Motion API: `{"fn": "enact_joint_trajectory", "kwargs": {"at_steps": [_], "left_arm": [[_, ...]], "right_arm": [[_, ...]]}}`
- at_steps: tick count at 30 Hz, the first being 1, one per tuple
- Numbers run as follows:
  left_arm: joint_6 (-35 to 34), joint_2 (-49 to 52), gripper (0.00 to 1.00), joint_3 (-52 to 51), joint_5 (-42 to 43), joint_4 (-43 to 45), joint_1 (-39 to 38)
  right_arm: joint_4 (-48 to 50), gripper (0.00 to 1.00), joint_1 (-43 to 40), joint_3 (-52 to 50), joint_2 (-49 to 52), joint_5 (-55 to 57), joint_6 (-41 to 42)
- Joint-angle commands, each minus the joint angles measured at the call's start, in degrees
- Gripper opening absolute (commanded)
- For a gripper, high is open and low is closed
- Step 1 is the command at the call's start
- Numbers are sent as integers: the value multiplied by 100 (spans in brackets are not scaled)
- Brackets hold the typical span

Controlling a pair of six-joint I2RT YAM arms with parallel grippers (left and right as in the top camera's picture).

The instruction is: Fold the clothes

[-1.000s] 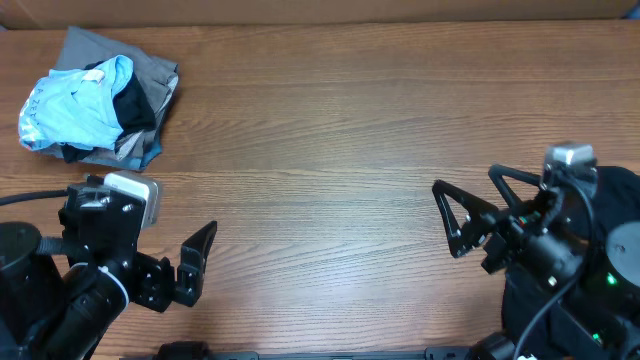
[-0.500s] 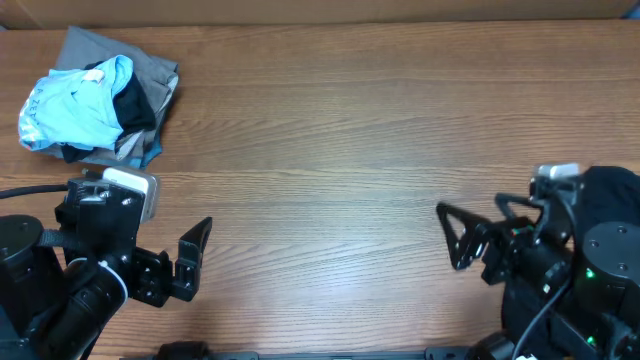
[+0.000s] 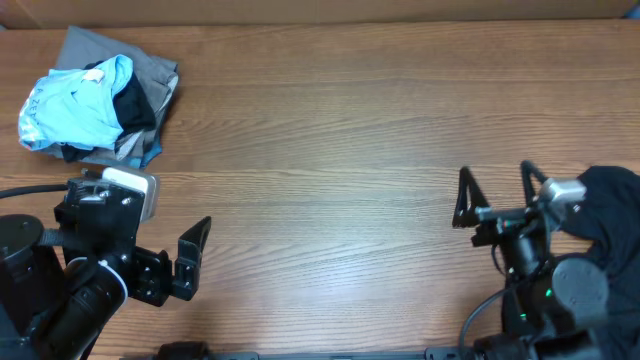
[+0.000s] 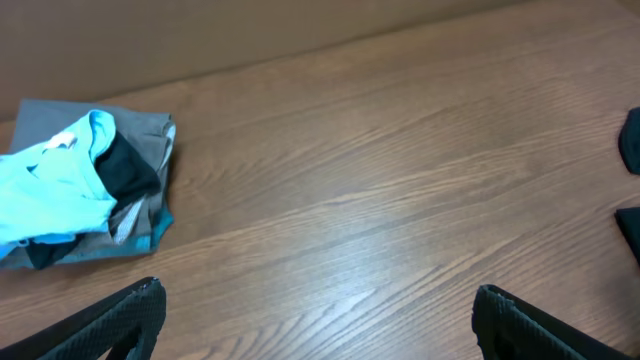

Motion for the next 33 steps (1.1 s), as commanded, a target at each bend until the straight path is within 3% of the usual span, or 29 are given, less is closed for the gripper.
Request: {"fn": "enact_joint_trajectory", "kwargs": {"at_steps": [1, 8, 17, 33], "left_arm": [[87, -4, 100, 13, -15, 28, -33], [87, -4, 100, 13, -15, 28, -33], [87, -4, 100, 13, -15, 28, -33], [87, -4, 100, 13, -15, 28, -33]], "right_arm": [[758, 100, -26, -1093, -833, -90, -83], [1707, 100, -31, -2732, -2050, -83, -83], [323, 100, -31, -2710, -2059, -131, -61], [345, 100, -31, -2710, -2046, -127, -61]]}}
